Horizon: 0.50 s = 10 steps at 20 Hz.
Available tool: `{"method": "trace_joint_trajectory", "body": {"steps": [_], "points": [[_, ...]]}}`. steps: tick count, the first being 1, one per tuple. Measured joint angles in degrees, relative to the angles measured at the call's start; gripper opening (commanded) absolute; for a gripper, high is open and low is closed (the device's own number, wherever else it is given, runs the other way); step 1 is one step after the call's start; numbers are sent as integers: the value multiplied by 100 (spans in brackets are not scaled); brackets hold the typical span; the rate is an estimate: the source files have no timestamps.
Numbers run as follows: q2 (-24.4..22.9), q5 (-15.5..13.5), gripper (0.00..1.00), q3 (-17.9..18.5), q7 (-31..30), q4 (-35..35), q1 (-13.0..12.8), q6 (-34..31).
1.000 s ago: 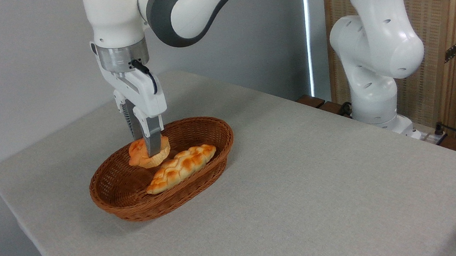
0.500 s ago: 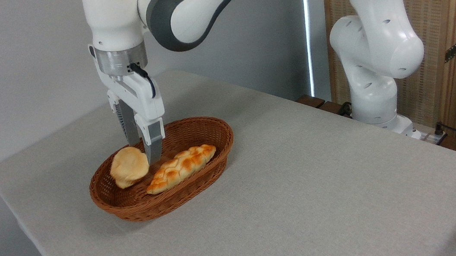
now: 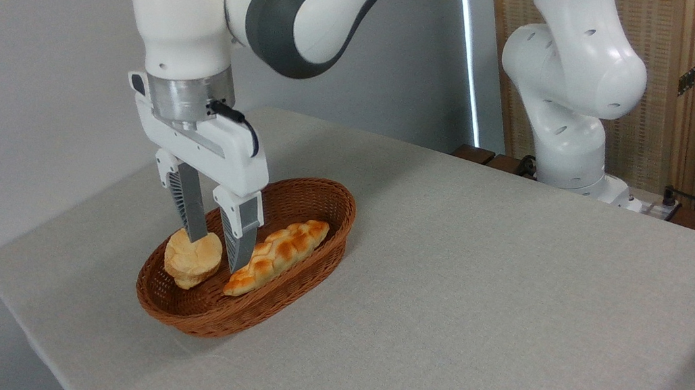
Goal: Put bread into the basket
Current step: 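Raise the open gripper up away from the basket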
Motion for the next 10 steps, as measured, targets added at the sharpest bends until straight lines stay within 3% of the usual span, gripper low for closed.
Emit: {"method": "trace_joint_trajectory", "body": {"steps": [2, 6, 10], "points": [[-12, 19, 100, 140, 1, 138, 15, -92], [90, 338, 100, 192, 4, 428, 20, -531], [339, 388, 100, 181, 3, 926, 154, -1177]]}}
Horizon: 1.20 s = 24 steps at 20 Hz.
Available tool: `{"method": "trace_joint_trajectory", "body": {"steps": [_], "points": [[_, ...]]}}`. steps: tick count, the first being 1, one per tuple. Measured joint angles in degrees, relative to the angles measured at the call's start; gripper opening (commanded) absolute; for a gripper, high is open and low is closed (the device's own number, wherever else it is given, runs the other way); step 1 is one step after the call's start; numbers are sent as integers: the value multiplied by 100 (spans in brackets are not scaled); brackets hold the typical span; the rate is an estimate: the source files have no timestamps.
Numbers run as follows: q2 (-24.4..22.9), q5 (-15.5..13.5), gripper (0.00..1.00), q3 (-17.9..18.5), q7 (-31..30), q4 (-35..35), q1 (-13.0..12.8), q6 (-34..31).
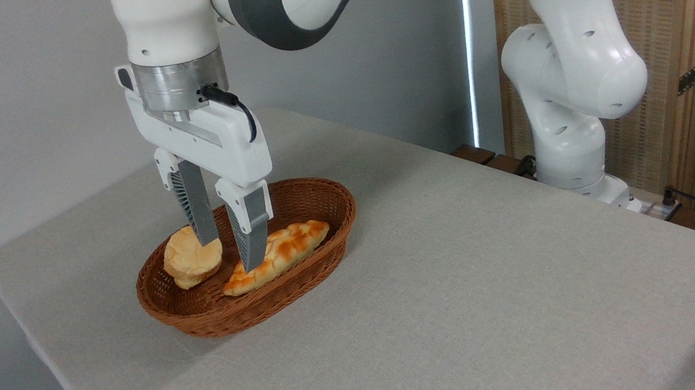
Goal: Put bread into the basket
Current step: 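Raise the open gripper up away from the basket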
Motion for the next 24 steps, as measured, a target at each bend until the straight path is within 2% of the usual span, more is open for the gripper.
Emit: {"method": "trace_joint_trajectory", "body": {"steps": [4, 7, 9, 13, 16, 19, 24], "points": [[123, 12, 100, -106, 13, 317, 250, -353], [124, 338, 100, -664, 18, 363, 645, -548], [124, 417, 100, -905, 14, 370, 781, -565], [108, 416, 100, -845, 22, 560, 861, -895], [85, 260, 100, -674, 309, 792, 919, -1210], [84, 107, 100, -631, 382, 877, 925, -1261], [84, 96, 100, -631, 384, 944, 922, -1261]]}}
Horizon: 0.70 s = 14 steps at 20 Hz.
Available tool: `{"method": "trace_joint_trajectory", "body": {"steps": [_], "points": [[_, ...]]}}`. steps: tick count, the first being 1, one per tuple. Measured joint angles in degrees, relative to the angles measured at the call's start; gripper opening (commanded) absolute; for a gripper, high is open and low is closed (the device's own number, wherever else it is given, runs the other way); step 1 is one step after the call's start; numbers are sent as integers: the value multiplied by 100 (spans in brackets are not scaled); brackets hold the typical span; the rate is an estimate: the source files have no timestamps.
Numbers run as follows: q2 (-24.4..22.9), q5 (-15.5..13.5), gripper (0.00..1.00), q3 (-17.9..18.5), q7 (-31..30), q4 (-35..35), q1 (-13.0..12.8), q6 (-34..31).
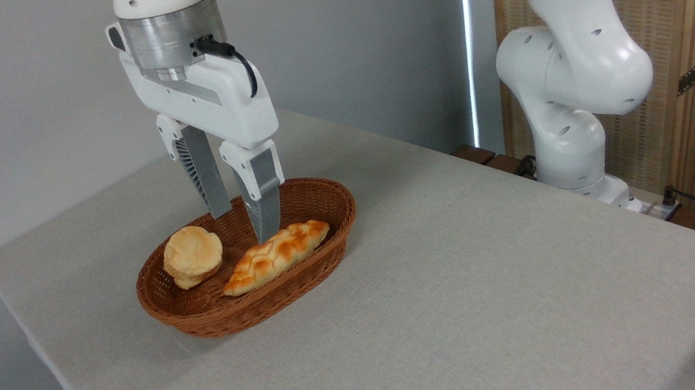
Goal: Put bread into the basket
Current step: 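Raise the open gripper up away from the basket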
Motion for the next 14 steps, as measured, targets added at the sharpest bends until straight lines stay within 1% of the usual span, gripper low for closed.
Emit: {"method": "trace_joint_trajectory", "body": {"steps": [6, 14], "points": [[-37, -9, 100, 0, 10, 70, -4, -124], [-68, -10, 100, 0, 11, 72, -6, -135]]}}
